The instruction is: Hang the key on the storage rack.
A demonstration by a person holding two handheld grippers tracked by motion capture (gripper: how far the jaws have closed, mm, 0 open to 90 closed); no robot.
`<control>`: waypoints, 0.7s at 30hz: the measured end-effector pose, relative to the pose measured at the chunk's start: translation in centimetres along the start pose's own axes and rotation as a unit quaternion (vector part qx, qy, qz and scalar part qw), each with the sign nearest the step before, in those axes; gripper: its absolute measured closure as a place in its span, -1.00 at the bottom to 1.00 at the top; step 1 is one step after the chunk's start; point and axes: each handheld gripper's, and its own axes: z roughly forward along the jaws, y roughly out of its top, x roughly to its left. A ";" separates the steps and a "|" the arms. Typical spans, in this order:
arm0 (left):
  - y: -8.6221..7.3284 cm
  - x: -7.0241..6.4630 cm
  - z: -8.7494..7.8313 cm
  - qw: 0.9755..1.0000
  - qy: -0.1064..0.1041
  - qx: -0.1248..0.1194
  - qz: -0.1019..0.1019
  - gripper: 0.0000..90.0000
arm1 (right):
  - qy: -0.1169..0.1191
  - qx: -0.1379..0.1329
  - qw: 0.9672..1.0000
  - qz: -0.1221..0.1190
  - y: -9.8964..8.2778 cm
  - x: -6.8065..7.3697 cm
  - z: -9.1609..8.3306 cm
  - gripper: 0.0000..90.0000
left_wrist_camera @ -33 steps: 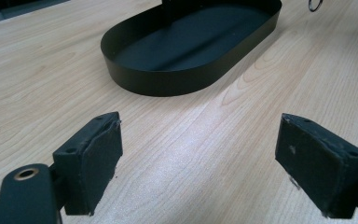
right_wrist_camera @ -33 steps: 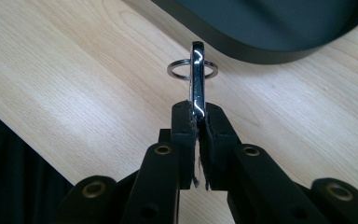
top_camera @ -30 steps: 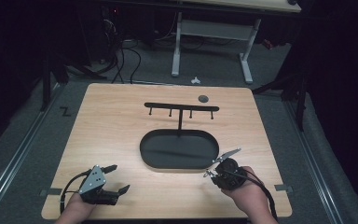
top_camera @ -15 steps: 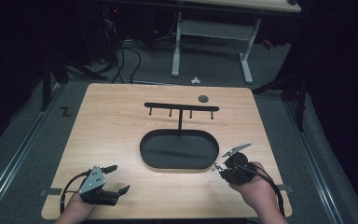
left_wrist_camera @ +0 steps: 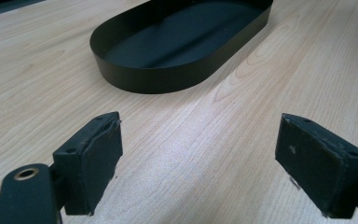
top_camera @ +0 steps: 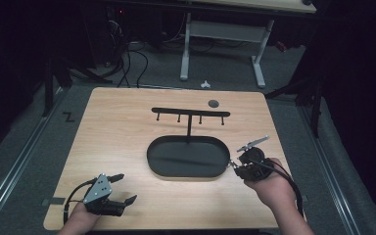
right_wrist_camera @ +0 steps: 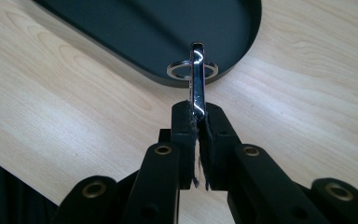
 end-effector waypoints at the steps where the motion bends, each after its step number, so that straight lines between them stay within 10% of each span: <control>1: 0.0 0.0 0.0 1.000 0.000 0.000 0.000 -0.66 | -0.001 0.001 1.000 -0.001 0.2 0.0 -0.2 0.88; 21: 0.0 -0.1 0.2 1.000 -0.002 0.010 0.006 -0.66 | 0.001 -0.004 1.000 0.018 4.7 -0.5 -1.9 0.88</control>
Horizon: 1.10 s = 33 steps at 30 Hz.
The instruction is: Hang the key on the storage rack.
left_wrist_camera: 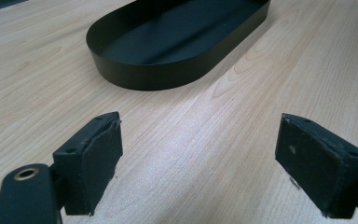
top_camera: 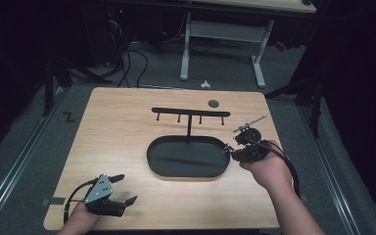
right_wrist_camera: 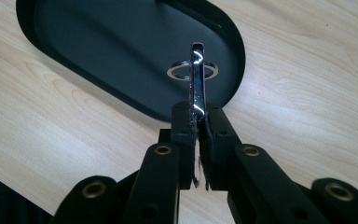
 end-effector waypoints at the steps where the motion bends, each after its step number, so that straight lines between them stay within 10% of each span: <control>1: 0.0 0.0 0.0 1.000 0.000 0.001 0.001 -0.66 | 0.002 0.001 1.000 0.006 0.2 0.0 -0.1 0.88; 33: 0.0 -0.3 0.1 1.000 -0.004 0.007 0.012 -0.66 | -0.028 -0.037 0.999 0.010 5.0 -0.5 -2.5 0.88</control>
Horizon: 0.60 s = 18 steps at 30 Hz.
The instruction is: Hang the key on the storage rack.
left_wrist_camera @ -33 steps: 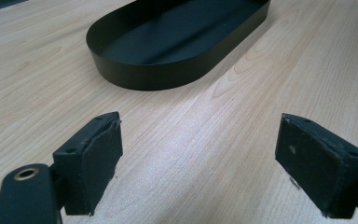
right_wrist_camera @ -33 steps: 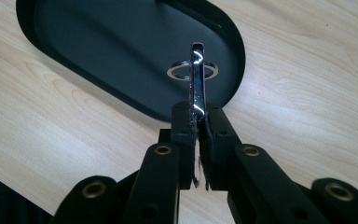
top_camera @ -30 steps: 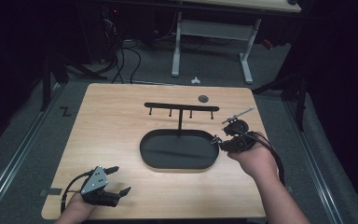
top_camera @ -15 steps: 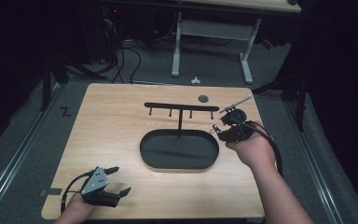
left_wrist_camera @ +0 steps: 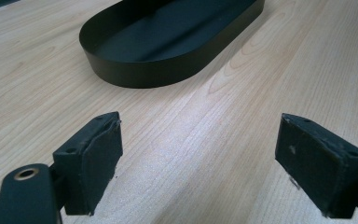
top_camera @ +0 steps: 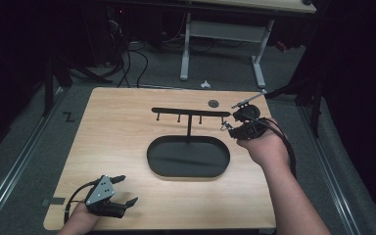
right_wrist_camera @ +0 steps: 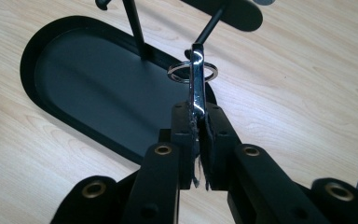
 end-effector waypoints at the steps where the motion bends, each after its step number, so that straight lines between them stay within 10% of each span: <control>1: 0.0 0.0 0.0 1.000 0.000 0.000 0.001 -0.66 | 0.000 -0.001 1.000 0.001 0.1 0.0 0.0 0.88; 18: 0.0 -0.1 0.0 1.000 -0.003 0.001 0.003 -0.66 | -0.013 0.003 1.000 0.006 1.7 -0.5 0.9 0.88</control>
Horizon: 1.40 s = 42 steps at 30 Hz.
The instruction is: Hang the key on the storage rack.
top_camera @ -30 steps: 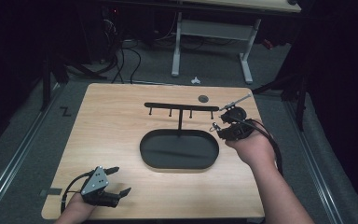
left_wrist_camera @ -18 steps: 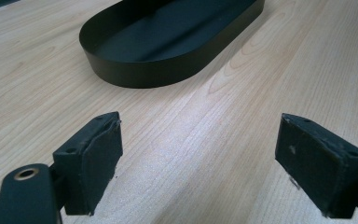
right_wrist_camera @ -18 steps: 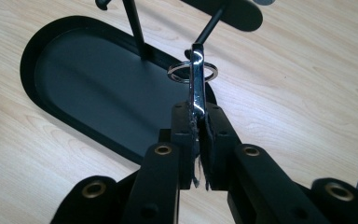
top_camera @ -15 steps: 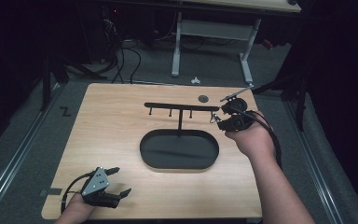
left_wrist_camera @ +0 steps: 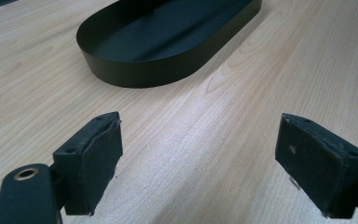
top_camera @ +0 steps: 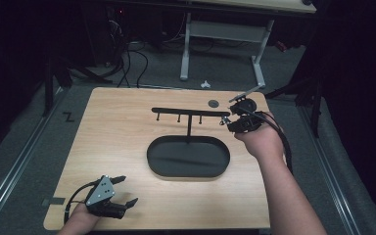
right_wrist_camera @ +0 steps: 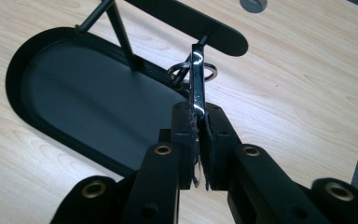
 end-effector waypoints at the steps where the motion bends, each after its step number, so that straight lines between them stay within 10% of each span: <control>1: 0.0 0.0 0.0 1.000 -0.001 0.001 0.000 -0.66 | -0.001 0.000 1.000 0.002 0.0 -0.1 0.1 0.88; 42: 0.0 -0.1 0.1 1.000 -0.003 0.006 0.003 -0.66 | -0.002 0.004 1.000 0.030 -0.9 -1.2 2.0 0.70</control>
